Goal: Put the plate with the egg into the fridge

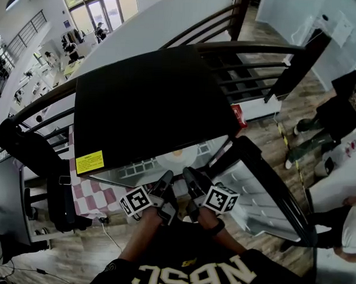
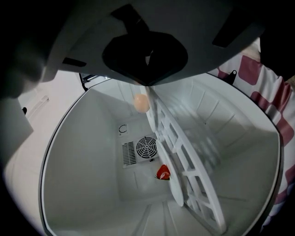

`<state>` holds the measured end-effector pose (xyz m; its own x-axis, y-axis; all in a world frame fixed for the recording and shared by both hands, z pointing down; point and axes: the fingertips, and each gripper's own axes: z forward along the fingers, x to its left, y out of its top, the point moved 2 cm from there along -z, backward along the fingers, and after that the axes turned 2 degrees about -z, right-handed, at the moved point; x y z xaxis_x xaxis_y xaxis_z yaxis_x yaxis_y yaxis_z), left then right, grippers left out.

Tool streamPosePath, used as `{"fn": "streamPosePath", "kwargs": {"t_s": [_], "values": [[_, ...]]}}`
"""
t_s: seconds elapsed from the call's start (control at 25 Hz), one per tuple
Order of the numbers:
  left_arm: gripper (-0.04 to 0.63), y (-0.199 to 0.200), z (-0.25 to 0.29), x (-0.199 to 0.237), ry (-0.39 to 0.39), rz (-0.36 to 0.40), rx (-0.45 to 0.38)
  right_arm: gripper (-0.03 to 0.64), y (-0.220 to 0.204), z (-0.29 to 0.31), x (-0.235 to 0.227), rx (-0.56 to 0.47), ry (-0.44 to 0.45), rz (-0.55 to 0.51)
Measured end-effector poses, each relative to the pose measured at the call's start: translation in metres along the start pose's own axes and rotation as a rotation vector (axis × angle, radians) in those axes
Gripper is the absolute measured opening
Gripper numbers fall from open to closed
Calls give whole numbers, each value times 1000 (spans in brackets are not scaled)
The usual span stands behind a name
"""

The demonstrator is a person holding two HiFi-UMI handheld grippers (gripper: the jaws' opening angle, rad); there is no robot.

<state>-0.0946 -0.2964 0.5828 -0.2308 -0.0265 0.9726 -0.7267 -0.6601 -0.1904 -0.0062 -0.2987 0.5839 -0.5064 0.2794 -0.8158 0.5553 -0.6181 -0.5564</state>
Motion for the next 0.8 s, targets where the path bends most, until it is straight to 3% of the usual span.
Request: {"fn": "streamPosePath", "kwargs": {"t_s": [0.32, 0.68, 0.8], "values": [[21, 9, 14, -1, 8, -26, 18, 67, 13, 10, -5, -35, -34, 14], [21, 14, 29, -16, -42, -24, 47, 66, 21, 22, -4, -59, -47, 37], [21, 16, 28, -14, -40, 13, 57, 60, 20, 23, -5, -63, -60, 37]]}}
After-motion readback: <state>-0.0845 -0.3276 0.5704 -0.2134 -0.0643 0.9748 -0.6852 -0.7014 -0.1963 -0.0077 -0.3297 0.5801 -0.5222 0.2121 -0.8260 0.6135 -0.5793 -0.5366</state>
